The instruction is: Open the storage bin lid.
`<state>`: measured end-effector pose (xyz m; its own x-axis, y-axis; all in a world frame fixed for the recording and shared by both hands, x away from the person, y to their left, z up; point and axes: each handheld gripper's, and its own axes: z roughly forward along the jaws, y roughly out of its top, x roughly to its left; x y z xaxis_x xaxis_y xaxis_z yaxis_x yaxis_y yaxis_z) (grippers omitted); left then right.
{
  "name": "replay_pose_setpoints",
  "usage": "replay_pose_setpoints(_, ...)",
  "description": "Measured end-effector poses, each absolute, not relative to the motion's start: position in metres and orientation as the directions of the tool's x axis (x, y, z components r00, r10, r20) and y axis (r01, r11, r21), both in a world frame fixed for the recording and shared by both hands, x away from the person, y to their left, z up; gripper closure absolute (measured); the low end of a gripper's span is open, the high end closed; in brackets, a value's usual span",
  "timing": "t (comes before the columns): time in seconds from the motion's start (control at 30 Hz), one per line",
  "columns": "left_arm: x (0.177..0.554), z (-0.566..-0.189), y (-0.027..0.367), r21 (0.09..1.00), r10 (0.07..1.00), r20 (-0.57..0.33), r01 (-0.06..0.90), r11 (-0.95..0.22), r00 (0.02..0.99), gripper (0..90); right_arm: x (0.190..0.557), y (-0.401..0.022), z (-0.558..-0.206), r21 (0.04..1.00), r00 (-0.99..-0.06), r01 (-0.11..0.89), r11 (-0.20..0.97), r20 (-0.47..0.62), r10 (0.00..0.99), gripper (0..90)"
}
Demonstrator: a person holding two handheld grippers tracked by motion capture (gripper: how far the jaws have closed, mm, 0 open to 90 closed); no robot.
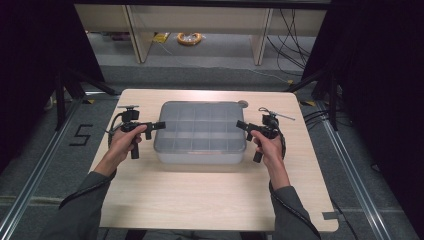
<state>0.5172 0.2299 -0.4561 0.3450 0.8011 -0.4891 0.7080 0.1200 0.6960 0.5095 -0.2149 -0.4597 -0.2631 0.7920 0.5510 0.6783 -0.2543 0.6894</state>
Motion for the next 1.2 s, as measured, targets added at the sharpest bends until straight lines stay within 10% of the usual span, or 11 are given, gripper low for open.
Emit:
replay_pose_setpoints(0.57,0.523,-0.467,0.221,0.691,0.785,-0.497,0.716,0.101,0.37,40.0,0.51,-0.206,-0.462,0.611,-0.21,0.734,-0.297,0.62,0.756,42.5)
replay_pose_setpoints(1.2,0.499,-0.434,0.226,0.76,0.79,-0.479,0.631,0.155,0.383,51.2,0.492,-0.201,-0.428,0.756,-0.298,0.594,-0.275,0.525,0.797,58.6)
